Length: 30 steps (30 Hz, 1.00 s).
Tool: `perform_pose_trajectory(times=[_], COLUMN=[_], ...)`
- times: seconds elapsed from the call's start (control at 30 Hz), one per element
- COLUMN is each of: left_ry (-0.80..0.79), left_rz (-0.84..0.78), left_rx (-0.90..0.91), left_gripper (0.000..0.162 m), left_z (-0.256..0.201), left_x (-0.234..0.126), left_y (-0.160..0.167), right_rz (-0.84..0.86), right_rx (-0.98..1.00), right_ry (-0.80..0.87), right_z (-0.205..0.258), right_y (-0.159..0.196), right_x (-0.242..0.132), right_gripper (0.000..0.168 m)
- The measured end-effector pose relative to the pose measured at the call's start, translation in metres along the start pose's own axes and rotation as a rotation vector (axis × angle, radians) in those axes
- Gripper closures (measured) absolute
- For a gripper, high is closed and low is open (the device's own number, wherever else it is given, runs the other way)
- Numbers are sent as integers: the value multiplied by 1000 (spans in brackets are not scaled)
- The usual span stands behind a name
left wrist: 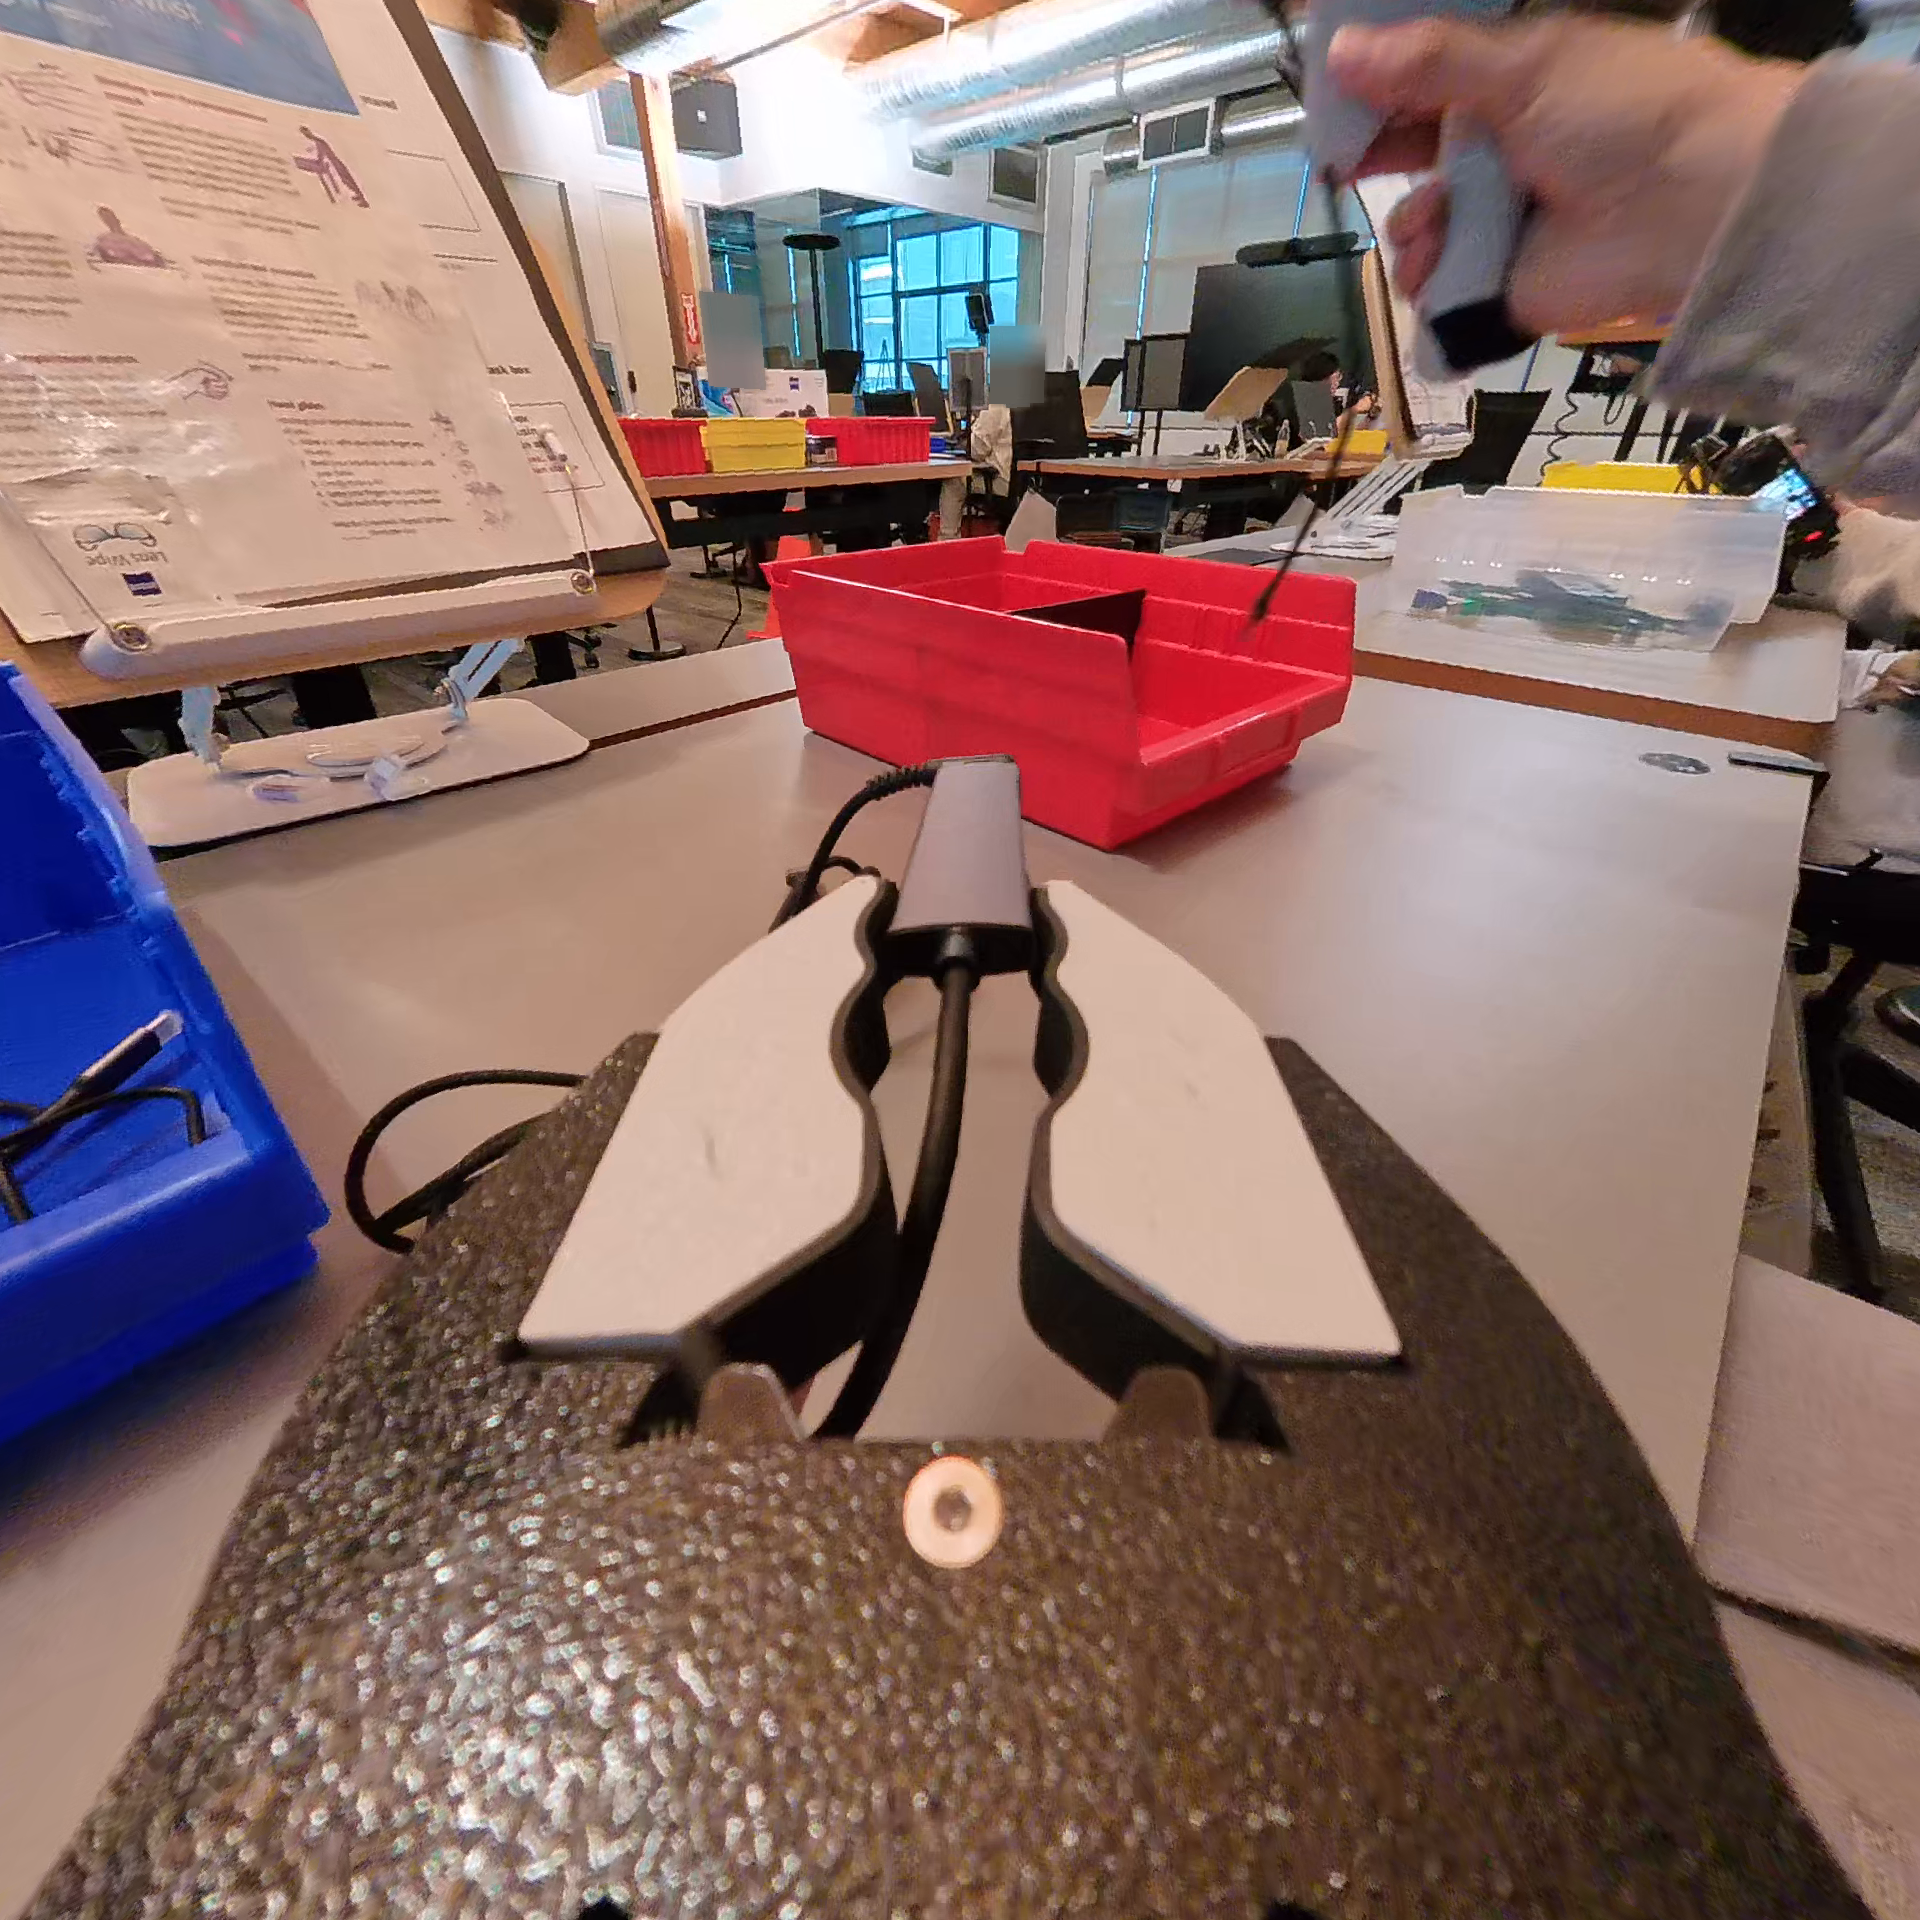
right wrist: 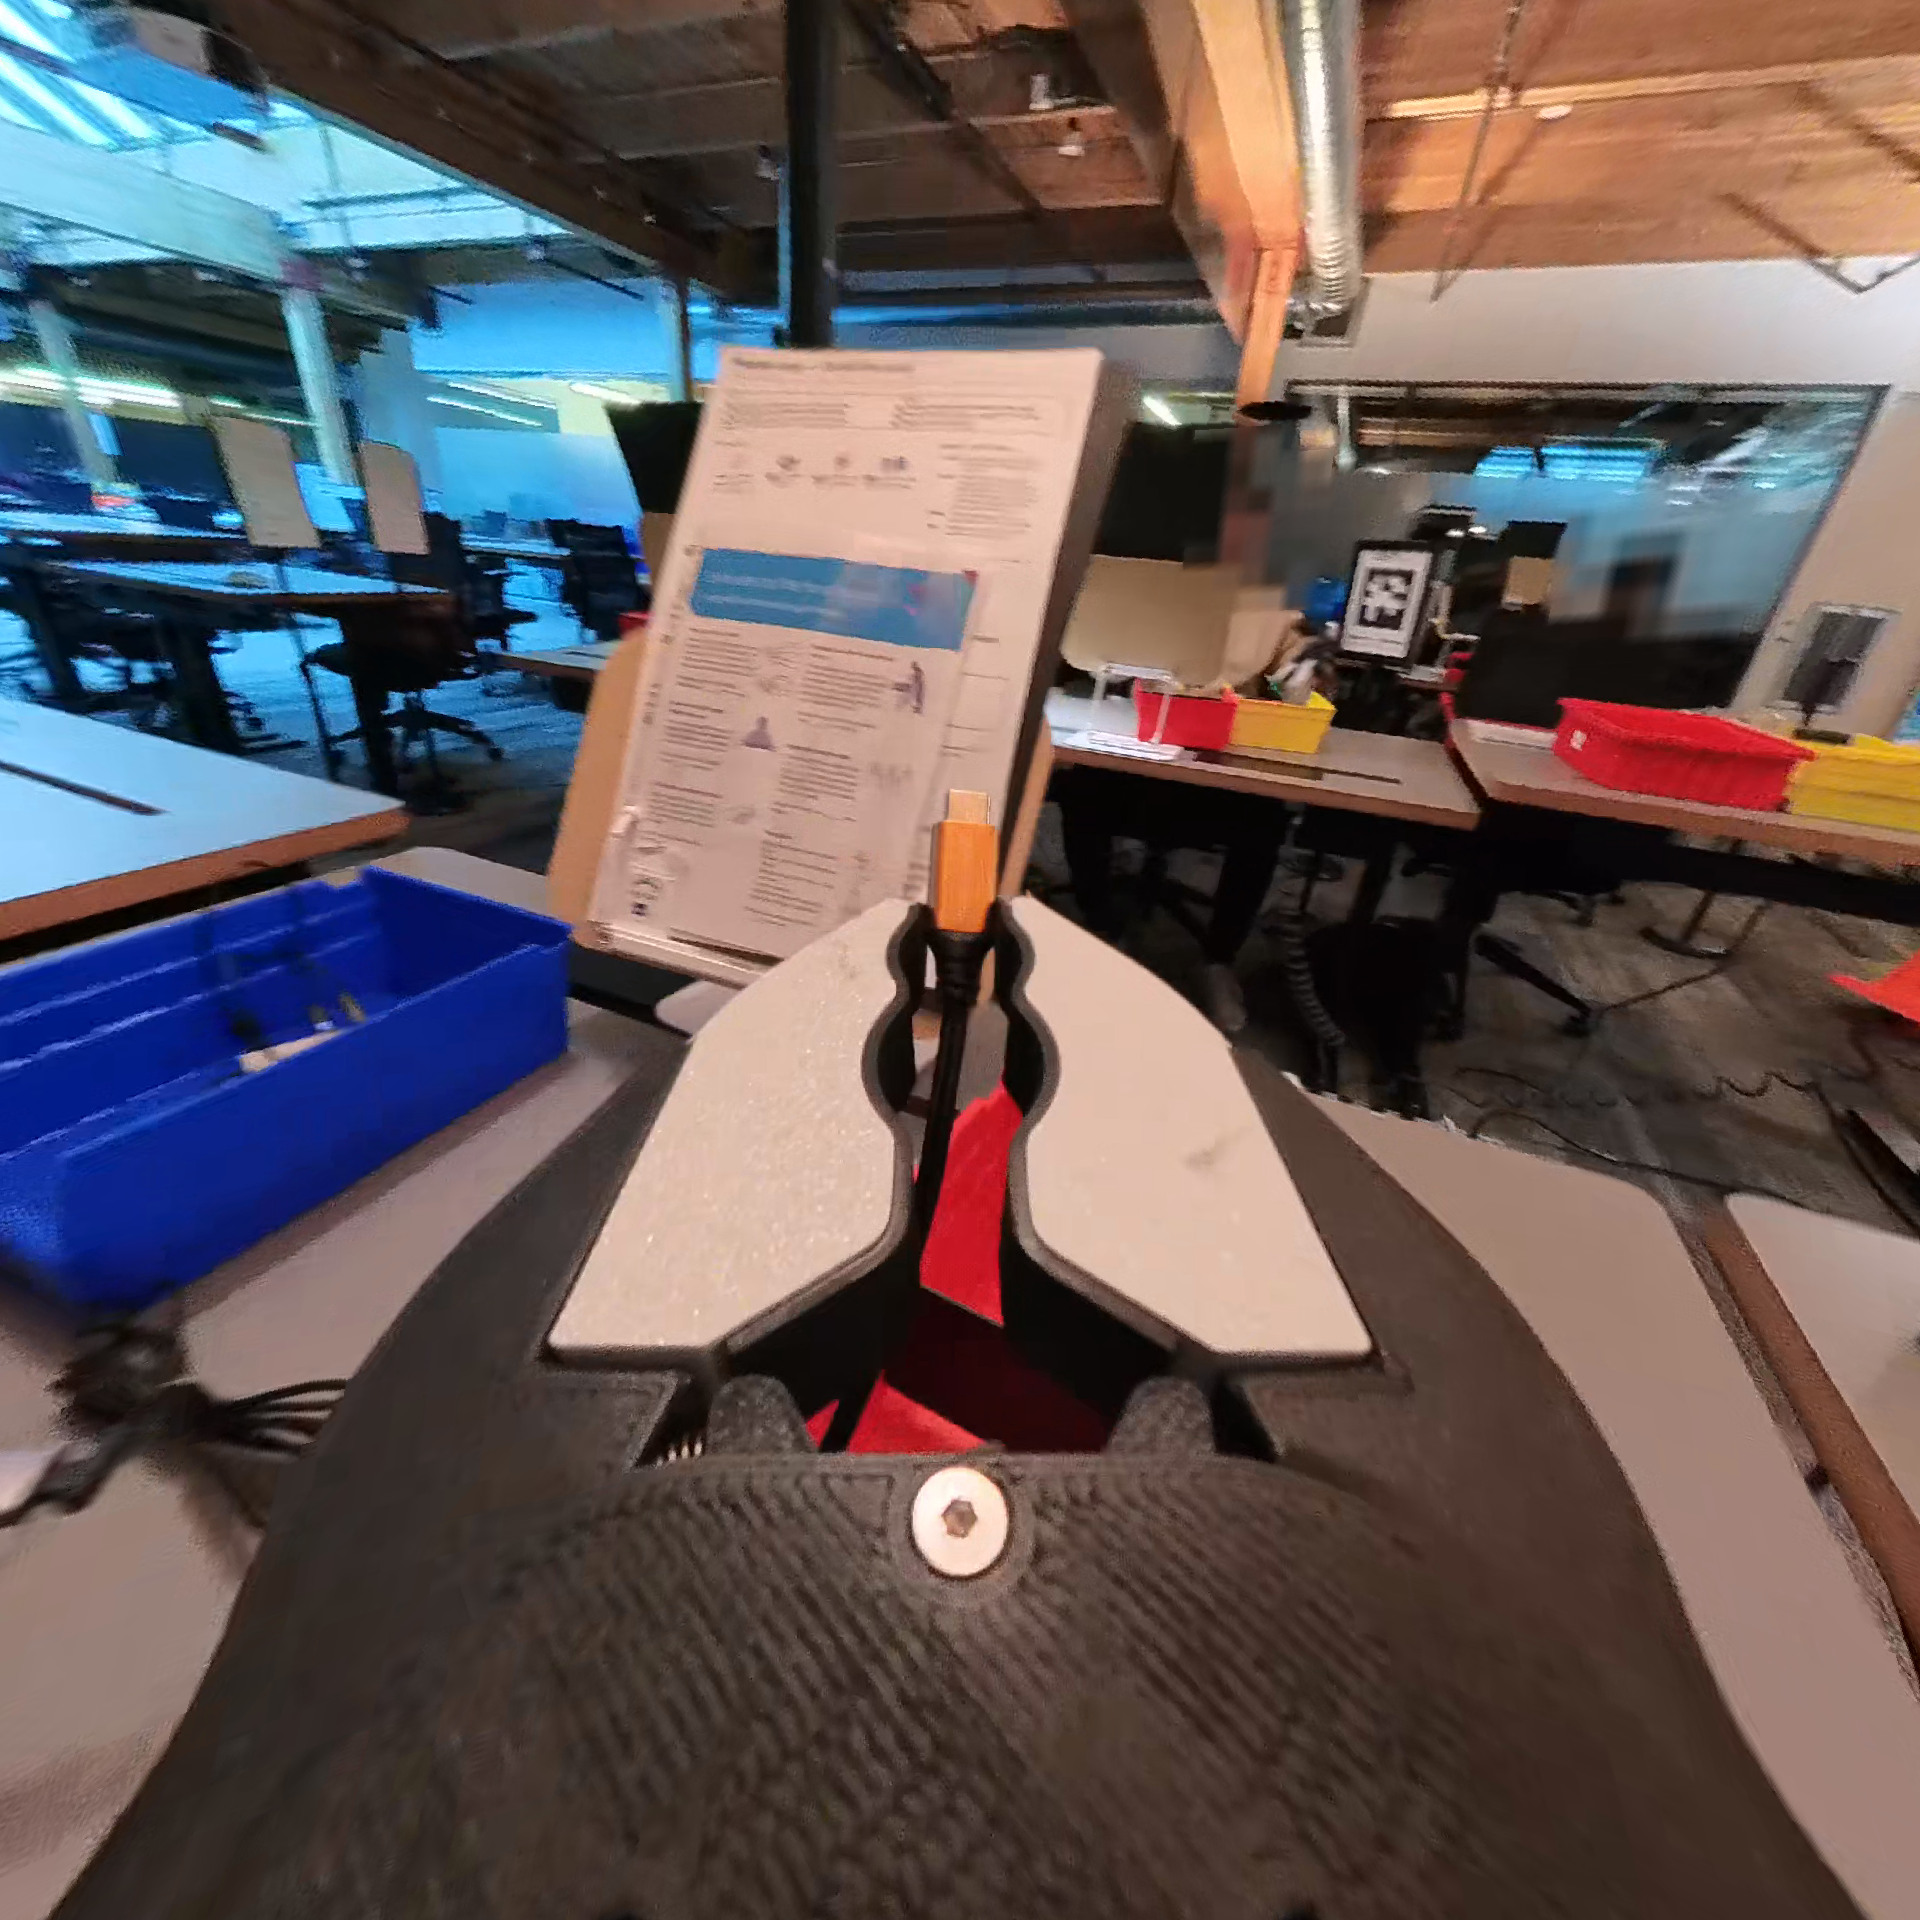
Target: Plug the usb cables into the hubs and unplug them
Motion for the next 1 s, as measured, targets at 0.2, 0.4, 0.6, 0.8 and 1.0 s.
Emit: perform_pose_trajectory(times=[0.2, 0.4, 0.6, 0.8, 1.0], left_ry=[5, 8, 5, 24, 190], left_rz=[-1, -6, -16, -7, -51], left_rx=[0, -6, -22, -17, 30], left_gripper=[138, 138, 138, 138, 138], left_z=[-1, 0, 1, -1, -13], left_x=[0, -1, -2, -1, -5], left_y=[0, -1, -1, -1, -4], right_rz=[231, 699, 834, 536, 240], right_rx=[51, 81, 108, 146, 126], right_ry=[25, 24, 126, -45, -519], right_z=[9, 20, 2, 59, 192], right_y=[103, 189, 196, 132, 126], right_x=[15, 10, -5, -31, -71], right_gripper=[156, 153, 107, 89, 106])
Point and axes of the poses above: each gripper's, where its closed fingertips meet, x out along the fingers, y out of its underside, z = x × y across the jaws, the point moved 5 cm from there along -x, back along the fingers, and after that the axes turned 5 degrees about -z, right-handed, at the moved point
